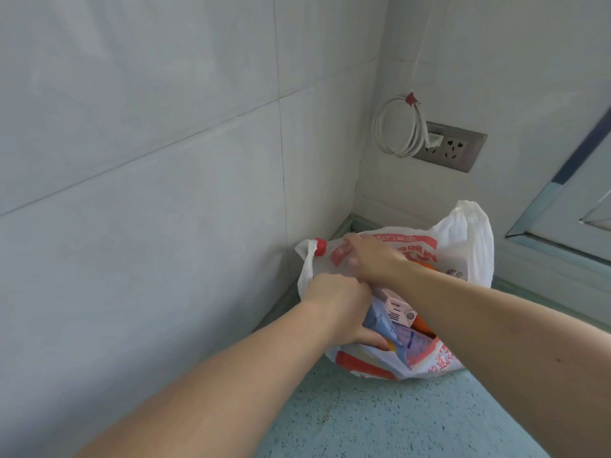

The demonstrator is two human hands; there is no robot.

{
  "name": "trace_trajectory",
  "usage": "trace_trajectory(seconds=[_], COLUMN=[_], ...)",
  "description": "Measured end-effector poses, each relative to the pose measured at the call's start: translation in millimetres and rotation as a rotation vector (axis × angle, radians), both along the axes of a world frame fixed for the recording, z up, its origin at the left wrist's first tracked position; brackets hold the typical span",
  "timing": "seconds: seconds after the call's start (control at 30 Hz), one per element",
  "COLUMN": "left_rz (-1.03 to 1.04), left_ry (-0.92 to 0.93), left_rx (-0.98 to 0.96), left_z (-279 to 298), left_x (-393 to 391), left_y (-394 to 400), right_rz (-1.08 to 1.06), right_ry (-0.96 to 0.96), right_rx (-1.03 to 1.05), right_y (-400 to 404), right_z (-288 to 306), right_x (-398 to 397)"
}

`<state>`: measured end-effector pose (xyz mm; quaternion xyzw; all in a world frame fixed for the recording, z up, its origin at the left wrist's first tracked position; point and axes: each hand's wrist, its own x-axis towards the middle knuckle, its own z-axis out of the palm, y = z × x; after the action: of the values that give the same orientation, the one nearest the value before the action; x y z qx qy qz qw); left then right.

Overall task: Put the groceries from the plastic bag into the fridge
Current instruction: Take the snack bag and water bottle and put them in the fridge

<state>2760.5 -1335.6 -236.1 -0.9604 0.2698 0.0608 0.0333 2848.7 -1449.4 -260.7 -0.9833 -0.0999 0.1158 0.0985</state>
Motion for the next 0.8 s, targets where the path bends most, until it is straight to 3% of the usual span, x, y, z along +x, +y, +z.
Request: trace_trajectory(seconds=[0.2,0.57,0.7,0.8], left_rz=[-0.011,0.041,0.084,0.123], left_ry=[-0.013,0.219,0.266,0.286], left_rx=[0.035,0.123,0.019,-0.171], left_z=[0.7,0.9,4.2,9.6], left_x=[-5.5,-6.7,-9.5,-11.4], left_y=[-6.5,-13.9,-11.8,-9.4], right_rz=[0.025,-0.184,-0.246,-0.297], right_ry=[-0.207,-0.222,-0.254,-0.272], right_rx=[-0.1,0.263,0.409,0.496], right_y=[-9.3,-55.3,-66.3,-73.8], right_z=[0.8,38.0,55.0,66.2], right_x=[-9.5,-54.3,-70.2,-86.8])
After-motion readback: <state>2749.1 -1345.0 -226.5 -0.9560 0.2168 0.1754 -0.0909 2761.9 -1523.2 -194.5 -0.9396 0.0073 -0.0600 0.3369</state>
